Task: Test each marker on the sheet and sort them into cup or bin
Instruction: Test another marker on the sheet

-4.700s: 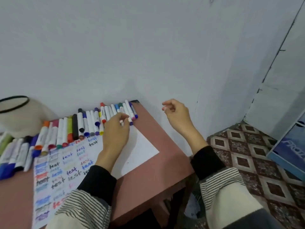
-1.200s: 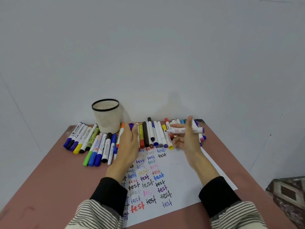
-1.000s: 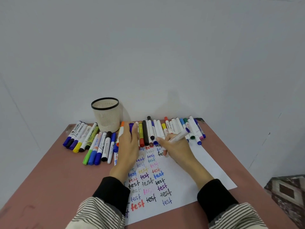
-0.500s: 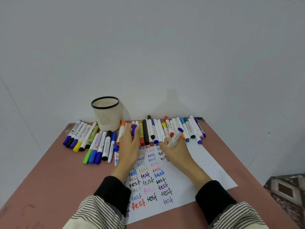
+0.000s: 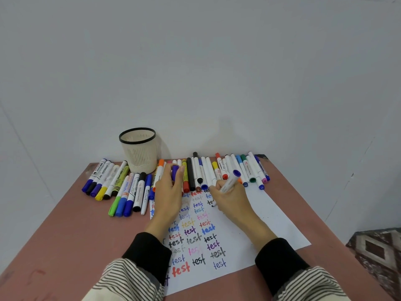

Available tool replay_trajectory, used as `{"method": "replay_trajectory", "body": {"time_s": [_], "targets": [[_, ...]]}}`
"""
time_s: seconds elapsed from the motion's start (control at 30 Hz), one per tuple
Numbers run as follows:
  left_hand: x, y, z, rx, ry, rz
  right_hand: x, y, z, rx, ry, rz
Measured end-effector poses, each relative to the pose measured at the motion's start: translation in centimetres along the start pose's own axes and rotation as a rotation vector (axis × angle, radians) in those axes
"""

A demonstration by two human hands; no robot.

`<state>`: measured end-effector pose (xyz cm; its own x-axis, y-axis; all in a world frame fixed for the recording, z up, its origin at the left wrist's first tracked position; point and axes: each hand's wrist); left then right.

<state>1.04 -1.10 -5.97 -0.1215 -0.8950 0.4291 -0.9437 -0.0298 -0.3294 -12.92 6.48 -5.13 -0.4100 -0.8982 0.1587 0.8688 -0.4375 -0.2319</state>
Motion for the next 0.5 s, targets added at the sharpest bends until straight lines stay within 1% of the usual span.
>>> {"method": "replay_trajectory", "body": {"time_s": [0.1, 0.27, 0.37, 0.5], "targets": [[0.02, 0.04, -0.04, 0.011, -0.008, 0.004, -0.08, -0.07, 0.03, 0.01, 0.022, 0.01], [-0.1, -0.05, -0.25, 0.0, -0.006, 0.005, 0.14, -0.12, -0.11, 0.007, -0.016, -0.065], [-0.03, -0.07, -0.06, 0.027, -0.005, 0.005, 0.38, -0.33, -0.16, 0.019, 0.018, -0.035], [0.04, -0.03, 0.11, 0.054, 0.008, 0.001, 0.21, -0.37, -0.24, -0.035, -0.027, -0.02]]}}
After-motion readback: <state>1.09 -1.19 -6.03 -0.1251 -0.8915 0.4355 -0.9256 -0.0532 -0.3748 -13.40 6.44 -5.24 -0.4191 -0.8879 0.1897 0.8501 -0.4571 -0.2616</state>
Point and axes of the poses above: each hand's wrist, its own x-axis towards the middle knuckle, its own y-axis out of the palm, z = x × y, and after that the axes turned 6 degrees about x, right-handed
